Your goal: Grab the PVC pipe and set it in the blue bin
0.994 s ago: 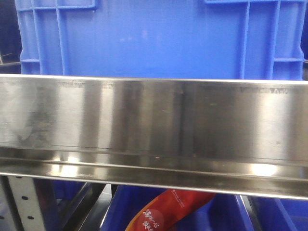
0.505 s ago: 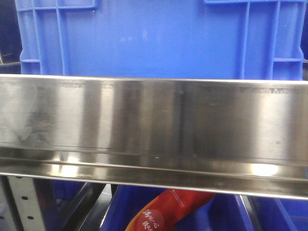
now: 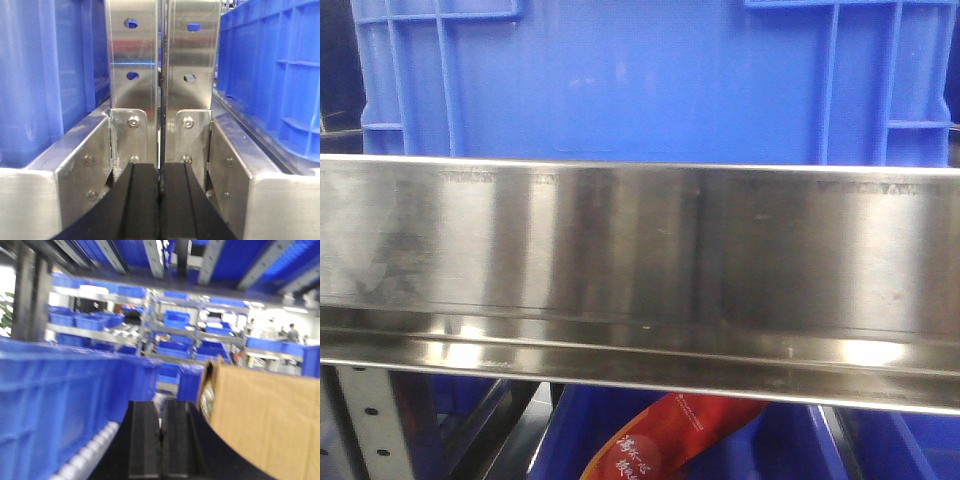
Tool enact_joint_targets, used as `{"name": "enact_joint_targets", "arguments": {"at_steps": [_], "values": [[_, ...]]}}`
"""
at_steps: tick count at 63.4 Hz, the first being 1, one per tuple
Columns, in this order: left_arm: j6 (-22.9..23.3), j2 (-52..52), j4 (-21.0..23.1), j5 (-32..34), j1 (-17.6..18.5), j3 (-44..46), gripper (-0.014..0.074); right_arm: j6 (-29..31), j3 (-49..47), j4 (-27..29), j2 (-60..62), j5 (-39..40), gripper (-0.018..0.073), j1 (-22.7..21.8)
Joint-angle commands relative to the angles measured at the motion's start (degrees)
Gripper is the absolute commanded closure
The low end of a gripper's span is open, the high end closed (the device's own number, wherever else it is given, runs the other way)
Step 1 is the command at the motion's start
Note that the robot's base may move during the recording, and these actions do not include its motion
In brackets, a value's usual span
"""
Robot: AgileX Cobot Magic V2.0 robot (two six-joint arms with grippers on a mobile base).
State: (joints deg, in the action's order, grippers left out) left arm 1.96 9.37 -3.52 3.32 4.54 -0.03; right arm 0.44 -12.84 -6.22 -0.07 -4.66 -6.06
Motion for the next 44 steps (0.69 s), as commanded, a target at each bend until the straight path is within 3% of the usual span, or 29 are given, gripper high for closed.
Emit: {"name": "enact_joint_targets", "arguments": {"at_steps": [1,11,29,44], "values": [[0.0,-0.4,0.3,1.1,-0.2,0.0,0.0707,0.1,2.3,0.1,0.1,4.7,0.0728,-0.7],[0.0,-0.4,0.3,1.1,-0.2,0.0,0.0707,0.1,6.4,0.1,0.1,10.5,0.0728,-0.8],[0.0,-0.4,0.3,1.1,-0.2,0.0,0.0707,0.1,10.9,0.3,0.1,11.3,0.0728,-0.8],[0.0,-0.4,0.3,1.1,-0.2,0.0,0.0707,0.1,12.5,5.8,0.1,12.3,0.0728,-0.6]]}}
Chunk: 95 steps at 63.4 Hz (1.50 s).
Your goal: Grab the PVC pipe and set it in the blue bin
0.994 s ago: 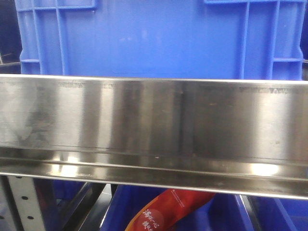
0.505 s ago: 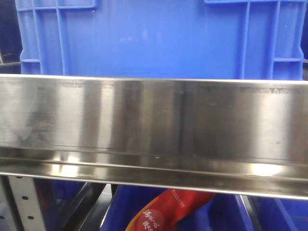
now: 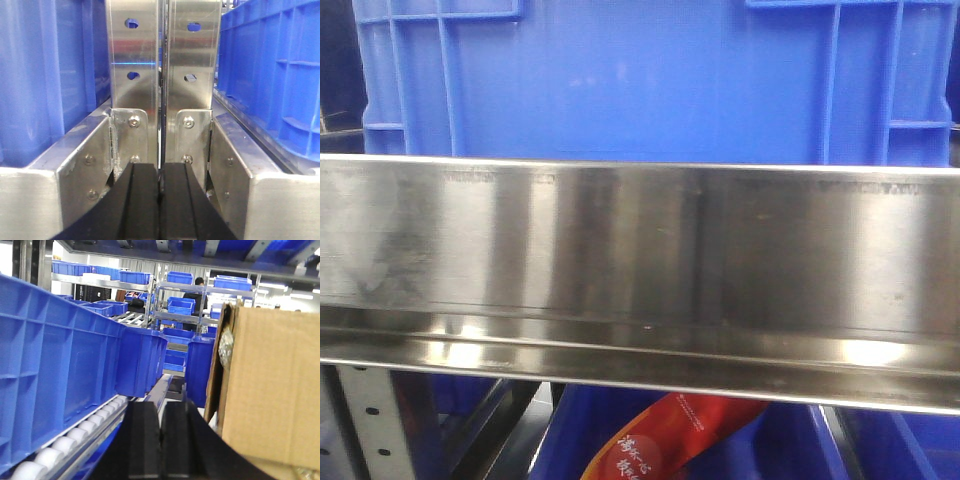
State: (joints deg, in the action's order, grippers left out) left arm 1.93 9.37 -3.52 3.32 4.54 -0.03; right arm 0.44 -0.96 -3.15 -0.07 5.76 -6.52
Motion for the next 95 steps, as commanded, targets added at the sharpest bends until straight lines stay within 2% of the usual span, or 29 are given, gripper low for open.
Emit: {"name": "enact_joint_targets", "arguments": {"at_steps": [1,9,21,31,95], "values": [[0.0,-0.4,0.3,1.1,-0.2,0.0,0.0707,0.1,0.8,3.5,0.1,1.8,0.0728,0.0],[0.0,-0.4,0.3,1.1,-0.2,0.0,0.0707,0.1,1.0,7.0,0.1,2.2,0.0728,0.6],[0.0,-0.4,0.3,1.1,-0.2,0.0,0.0707,0.1,1.0,7.1,0.1,1.5,0.0728,0.7],[0.0,-0.4,0.3,1.1,-0.2,0.0,0.0707,0.1,1.0,10.3,0.1,0.5,0.0728,0.7],[0.0,-0.4,0.3,1.1,-0.2,0.0,0.0707,0.1,1.0,10.3,0.1,1.0,0.0728,0.7]]}}
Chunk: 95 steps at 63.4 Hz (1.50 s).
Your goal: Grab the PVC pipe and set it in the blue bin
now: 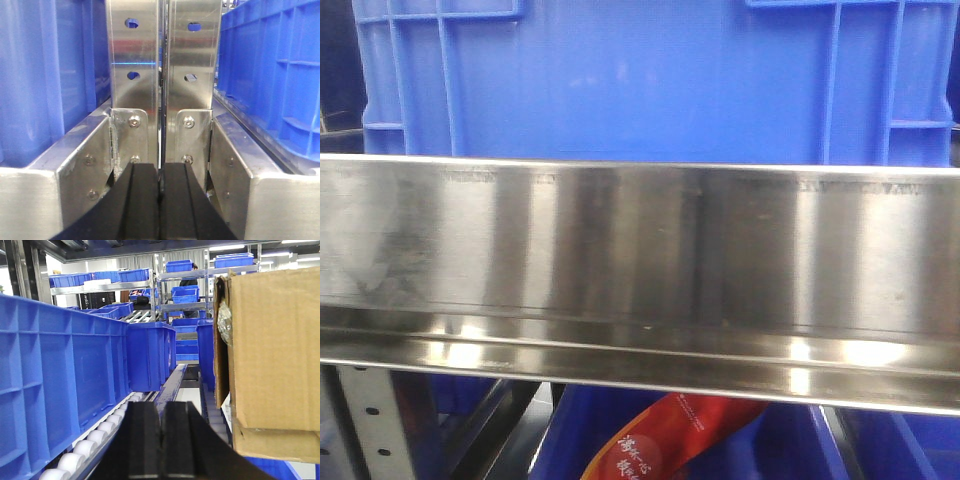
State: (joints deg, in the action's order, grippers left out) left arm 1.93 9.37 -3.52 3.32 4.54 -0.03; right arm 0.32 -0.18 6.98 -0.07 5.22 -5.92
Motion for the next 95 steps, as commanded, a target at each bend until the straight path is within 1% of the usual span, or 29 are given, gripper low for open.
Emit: {"name": "enact_joint_targets", "arguments": {"at_steps": [1,42,47,55,63,72,95], "values": [[0.0,-0.4,0.3,1.1,-0.2,0.0,0.0707,0.2,0.2,0.2,0.1,1.6,0.0728,0.1],[0.0,-0.4,0.3,1.1,-0.2,0.0,0.0707,0.2,0.2,0.2,0.1,1.6,0.0728,0.1],[0.0,-0.4,0.3,1.1,-0.7,0.0,0.0707,0.2,0.2,0.2,0.1,1.6,0.0728,0.1],[0.0,-0.4,0.3,1.1,-2.7,0.0,0.0707,0.2,0.2,0.2,0.1,1.6,0.0728,0.1],[0.0,-0.4,0.3,1.1,-3.4,0.0,0.0707,0.2,0.2,0.2,0.1,1.6,0.0728,0.1],[0.0,-0.4,0.3,1.1,-4.9,0.0,0.0707,0.2,0.2,0.2,0.1,1.6,0.0728,0.1],[0.0,-0.4,0.3,1.1,-4.9,0.0,0.0707,0.2,0.2,0.2,0.1,1.6,0.0728,0.1]]}}
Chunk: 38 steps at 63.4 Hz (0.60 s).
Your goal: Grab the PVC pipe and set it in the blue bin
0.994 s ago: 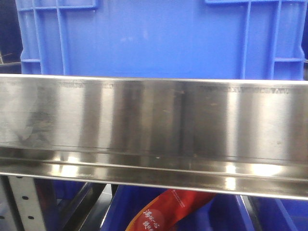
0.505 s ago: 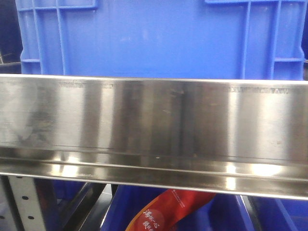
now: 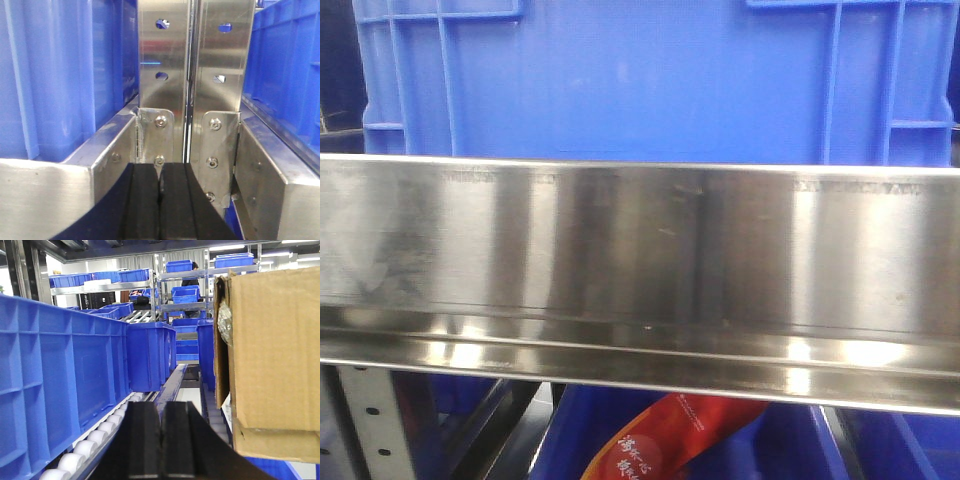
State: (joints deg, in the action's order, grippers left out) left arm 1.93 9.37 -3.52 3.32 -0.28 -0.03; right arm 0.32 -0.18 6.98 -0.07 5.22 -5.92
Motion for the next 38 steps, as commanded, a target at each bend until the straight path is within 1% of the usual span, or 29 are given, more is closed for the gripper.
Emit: {"name": "enact_joint_targets", "arguments": {"at_steps": [1,38], "values": [[0.0,-0.4,0.3,1.1,-0.1,0.0,0.0707,0.2,0.2,0.2,0.1,1.6,0.0728,0.1],[0.0,-0.4,0.3,1.1,-0.1,0.0,0.0707,0.2,0.2,0.2,0.1,1.6,0.0728,0.1]]}}
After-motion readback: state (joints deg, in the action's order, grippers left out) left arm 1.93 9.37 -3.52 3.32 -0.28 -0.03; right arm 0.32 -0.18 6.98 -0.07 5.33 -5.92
